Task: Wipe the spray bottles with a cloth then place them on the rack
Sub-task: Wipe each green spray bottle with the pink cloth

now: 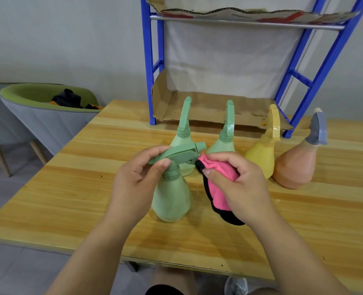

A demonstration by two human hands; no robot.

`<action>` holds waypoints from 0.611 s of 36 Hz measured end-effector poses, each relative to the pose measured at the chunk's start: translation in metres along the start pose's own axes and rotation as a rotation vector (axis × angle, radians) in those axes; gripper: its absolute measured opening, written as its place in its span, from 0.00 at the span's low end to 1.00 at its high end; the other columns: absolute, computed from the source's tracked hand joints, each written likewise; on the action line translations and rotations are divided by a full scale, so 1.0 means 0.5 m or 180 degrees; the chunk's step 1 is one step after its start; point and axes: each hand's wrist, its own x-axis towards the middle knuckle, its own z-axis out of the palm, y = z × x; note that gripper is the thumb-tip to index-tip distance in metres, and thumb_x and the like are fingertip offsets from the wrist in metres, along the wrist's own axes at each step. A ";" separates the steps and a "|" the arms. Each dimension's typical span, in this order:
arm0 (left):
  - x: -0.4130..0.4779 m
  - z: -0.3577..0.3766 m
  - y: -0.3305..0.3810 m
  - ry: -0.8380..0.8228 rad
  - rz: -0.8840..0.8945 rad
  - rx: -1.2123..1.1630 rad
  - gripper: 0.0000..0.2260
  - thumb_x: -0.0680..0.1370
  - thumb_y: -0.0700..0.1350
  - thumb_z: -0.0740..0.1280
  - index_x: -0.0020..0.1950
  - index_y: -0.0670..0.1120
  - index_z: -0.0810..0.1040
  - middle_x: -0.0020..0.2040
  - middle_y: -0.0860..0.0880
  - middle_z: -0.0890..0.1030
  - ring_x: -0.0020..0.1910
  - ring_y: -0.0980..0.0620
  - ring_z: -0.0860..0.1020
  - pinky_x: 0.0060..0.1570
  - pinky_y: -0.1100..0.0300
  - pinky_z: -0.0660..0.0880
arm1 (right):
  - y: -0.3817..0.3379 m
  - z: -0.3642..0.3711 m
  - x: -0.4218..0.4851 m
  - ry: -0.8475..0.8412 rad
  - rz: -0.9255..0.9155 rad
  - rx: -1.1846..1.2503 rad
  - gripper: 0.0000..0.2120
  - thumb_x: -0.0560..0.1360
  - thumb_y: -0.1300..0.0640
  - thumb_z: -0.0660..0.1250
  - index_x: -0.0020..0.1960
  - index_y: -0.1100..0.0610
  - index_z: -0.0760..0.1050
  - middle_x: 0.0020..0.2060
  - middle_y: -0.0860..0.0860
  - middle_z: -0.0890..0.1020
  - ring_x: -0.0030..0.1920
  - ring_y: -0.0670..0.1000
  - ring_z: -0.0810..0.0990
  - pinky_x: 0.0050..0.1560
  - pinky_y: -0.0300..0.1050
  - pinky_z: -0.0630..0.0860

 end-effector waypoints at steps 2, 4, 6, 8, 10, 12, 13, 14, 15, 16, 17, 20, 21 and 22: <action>0.000 0.001 -0.002 -0.0005 -0.0008 0.0066 0.16 0.77 0.42 0.65 0.49 0.66 0.79 0.50 0.61 0.83 0.51 0.60 0.80 0.53 0.57 0.76 | 0.004 -0.005 -0.009 -0.0017 0.0038 -0.0050 0.14 0.71 0.63 0.73 0.47 0.43 0.80 0.45 0.36 0.83 0.48 0.37 0.81 0.45 0.29 0.74; 0.002 0.000 -0.003 0.0013 0.0048 0.0233 0.13 0.78 0.43 0.65 0.53 0.64 0.78 0.52 0.60 0.82 0.53 0.63 0.78 0.53 0.63 0.75 | 0.005 -0.010 -0.017 -0.0063 0.0112 -0.0042 0.13 0.71 0.62 0.73 0.48 0.44 0.81 0.45 0.37 0.84 0.48 0.37 0.81 0.45 0.29 0.75; 0.003 -0.002 -0.002 0.0094 0.0177 0.0501 0.13 0.77 0.44 0.65 0.54 0.64 0.76 0.54 0.61 0.78 0.55 0.67 0.75 0.51 0.70 0.72 | 0.002 -0.014 -0.023 -0.0122 0.0134 -0.0066 0.13 0.70 0.62 0.74 0.47 0.44 0.81 0.45 0.37 0.84 0.47 0.37 0.81 0.44 0.29 0.75; 0.003 -0.003 -0.001 0.0212 0.0312 0.0769 0.14 0.77 0.45 0.66 0.55 0.65 0.74 0.56 0.63 0.75 0.60 0.63 0.73 0.53 0.67 0.71 | -0.002 -0.018 -0.028 -0.0153 0.0119 -0.0086 0.14 0.70 0.62 0.74 0.46 0.43 0.81 0.44 0.36 0.84 0.46 0.37 0.81 0.43 0.28 0.74; -0.001 -0.003 0.003 0.0260 0.0393 0.1017 0.16 0.77 0.46 0.67 0.57 0.67 0.72 0.58 0.63 0.73 0.62 0.55 0.71 0.58 0.60 0.70 | -0.005 -0.021 -0.031 -0.0147 0.0113 -0.0075 0.14 0.70 0.62 0.74 0.46 0.43 0.81 0.44 0.36 0.84 0.46 0.37 0.81 0.42 0.28 0.73; -0.008 0.000 0.010 0.0252 0.0515 0.1193 0.19 0.77 0.45 0.66 0.59 0.68 0.69 0.58 0.64 0.72 0.62 0.55 0.69 0.60 0.62 0.67 | -0.007 -0.026 -0.032 -0.0067 0.0100 -0.0027 0.13 0.70 0.62 0.74 0.46 0.44 0.81 0.44 0.38 0.84 0.47 0.39 0.81 0.42 0.29 0.74; -0.011 0.003 0.017 0.0241 0.0602 0.1274 0.20 0.77 0.44 0.66 0.60 0.67 0.69 0.57 0.65 0.71 0.61 0.57 0.68 0.60 0.67 0.65 | -0.007 -0.028 -0.032 -0.0001 0.0100 0.0012 0.13 0.70 0.62 0.74 0.47 0.45 0.82 0.44 0.39 0.84 0.47 0.40 0.81 0.42 0.30 0.75; -0.014 0.007 0.024 0.0223 0.0680 0.1345 0.20 0.77 0.44 0.66 0.61 0.66 0.69 0.56 0.65 0.71 0.59 0.59 0.67 0.58 0.73 0.63 | -0.007 -0.032 -0.033 0.0072 0.0111 0.0059 0.12 0.70 0.62 0.74 0.47 0.45 0.82 0.44 0.39 0.84 0.46 0.40 0.81 0.42 0.31 0.75; -0.016 0.012 0.030 0.0197 0.0751 0.1403 0.19 0.78 0.44 0.66 0.62 0.65 0.69 0.55 0.65 0.71 0.56 0.60 0.66 0.55 0.76 0.62 | -0.007 -0.035 -0.034 0.0147 0.0123 0.0100 0.12 0.70 0.62 0.74 0.46 0.46 0.82 0.44 0.39 0.84 0.46 0.39 0.81 0.42 0.30 0.75; -0.018 0.017 0.037 0.0165 0.0816 0.1452 0.18 0.78 0.45 0.66 0.63 0.64 0.69 0.54 0.64 0.72 0.53 0.58 0.66 0.54 0.78 0.61 | -0.006 -0.039 -0.034 0.0214 0.0131 0.0128 0.12 0.70 0.63 0.74 0.46 0.46 0.81 0.43 0.38 0.84 0.46 0.39 0.81 0.41 0.30 0.75; -0.018 0.023 0.042 0.0132 0.0866 0.1503 0.18 0.78 0.46 0.65 0.64 0.62 0.69 0.53 0.62 0.72 0.52 0.56 0.66 0.53 0.79 0.60 | -0.005 -0.042 -0.036 0.0273 0.0138 0.0132 0.13 0.70 0.63 0.74 0.45 0.45 0.81 0.43 0.38 0.84 0.45 0.39 0.81 0.41 0.30 0.75; -0.015 0.036 0.047 0.0011 0.0932 0.1652 0.18 0.75 0.50 0.65 0.65 0.57 0.73 0.54 0.55 0.71 0.53 0.50 0.68 0.54 0.79 0.61 | -0.002 -0.051 -0.041 0.0414 0.0182 0.0140 0.13 0.70 0.63 0.74 0.44 0.44 0.81 0.41 0.36 0.83 0.43 0.37 0.80 0.38 0.28 0.74; -0.013 0.038 0.047 -0.0012 0.0928 0.1687 0.18 0.75 0.52 0.65 0.65 0.56 0.74 0.54 0.54 0.70 0.53 0.50 0.69 0.53 0.79 0.61 | 0.000 -0.053 -0.043 0.0451 0.0205 0.0166 0.13 0.70 0.63 0.74 0.44 0.45 0.81 0.40 0.36 0.83 0.42 0.37 0.80 0.38 0.28 0.73; -0.011 0.040 0.047 -0.0023 0.0911 0.1711 0.18 0.74 0.55 0.65 0.63 0.56 0.76 0.54 0.55 0.69 0.53 0.50 0.69 0.53 0.78 0.62 | 0.001 -0.054 -0.045 0.0474 0.0228 0.0188 0.12 0.70 0.63 0.74 0.44 0.45 0.81 0.40 0.37 0.83 0.42 0.37 0.80 0.37 0.28 0.73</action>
